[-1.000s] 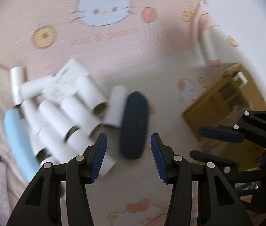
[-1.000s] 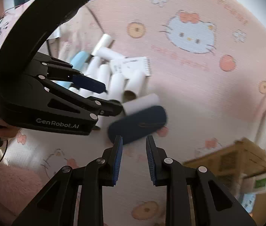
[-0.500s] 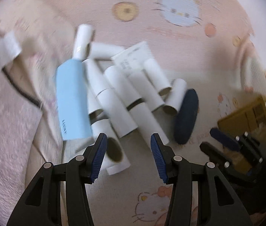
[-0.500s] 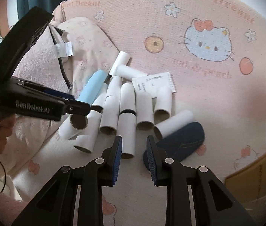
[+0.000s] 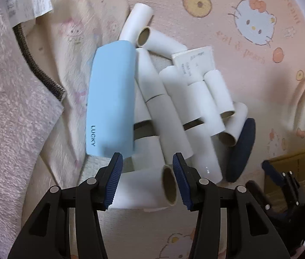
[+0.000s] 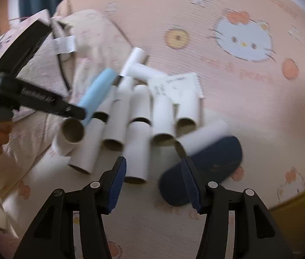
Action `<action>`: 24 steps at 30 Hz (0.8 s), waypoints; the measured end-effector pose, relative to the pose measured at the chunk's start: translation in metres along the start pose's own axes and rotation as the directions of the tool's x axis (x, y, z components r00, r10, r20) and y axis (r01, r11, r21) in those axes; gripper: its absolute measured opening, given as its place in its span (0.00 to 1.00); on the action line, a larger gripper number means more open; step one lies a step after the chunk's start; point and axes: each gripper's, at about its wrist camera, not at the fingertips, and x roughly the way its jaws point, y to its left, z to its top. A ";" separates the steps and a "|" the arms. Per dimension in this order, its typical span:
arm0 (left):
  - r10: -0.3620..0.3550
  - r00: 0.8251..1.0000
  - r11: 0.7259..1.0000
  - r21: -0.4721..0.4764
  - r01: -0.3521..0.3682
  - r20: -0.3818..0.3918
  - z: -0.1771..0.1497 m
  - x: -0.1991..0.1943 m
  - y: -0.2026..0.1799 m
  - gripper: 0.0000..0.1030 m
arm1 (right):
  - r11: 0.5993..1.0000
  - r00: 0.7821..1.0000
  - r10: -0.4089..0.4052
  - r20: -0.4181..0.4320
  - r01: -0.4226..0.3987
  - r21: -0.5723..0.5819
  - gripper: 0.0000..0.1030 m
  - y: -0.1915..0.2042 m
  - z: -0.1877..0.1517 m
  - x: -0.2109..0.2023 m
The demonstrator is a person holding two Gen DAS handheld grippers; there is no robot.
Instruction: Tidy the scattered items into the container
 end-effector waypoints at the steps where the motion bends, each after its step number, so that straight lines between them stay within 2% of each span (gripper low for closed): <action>1: -0.008 1.000 1.000 0.003 0.008 0.005 0.000 -0.001 -0.001 0.51 | 1.000 1.000 -0.003 -0.005 0.003 0.016 0.50 -0.004 -0.001 0.000; 3: -0.018 1.000 0.999 0.036 0.018 0.000 0.003 -0.001 -0.007 0.51 | 0.998 1.000 -0.014 -0.020 0.015 0.058 0.53 -0.015 -0.004 0.001; 6: 0.032 0.999 0.995 0.089 -0.035 0.027 0.008 -0.002 -0.011 0.52 | 0.993 0.998 -0.026 -0.051 0.032 0.118 0.54 -0.029 -0.008 0.006; 8: 0.055 0.997 0.994 0.086 -0.060 0.054 0.012 -0.005 -0.011 0.52 | 0.988 0.997 -0.035 -0.068 0.045 0.147 0.54 -0.036 -0.010 0.009; 14: -0.042 0.998 0.996 0.082 0.038 0.044 0.023 0.003 -0.026 0.52 | 0.963 0.992 -0.033 -0.122 0.065 0.263 0.54 -0.063 -0.013 0.019; 19: -0.108 0.994 0.979 0.173 0.105 0.011 0.024 0.023 -0.068 0.52 | 0.949 0.987 -0.058 -0.150 0.102 0.299 0.54 -0.076 -0.013 0.023; 24: -0.181 0.979 0.950 0.240 0.198 -0.092 0.022 0.045 -0.105 0.52 | 0.941 0.985 -0.060 -0.163 0.110 0.321 0.54 -0.082 -0.012 0.029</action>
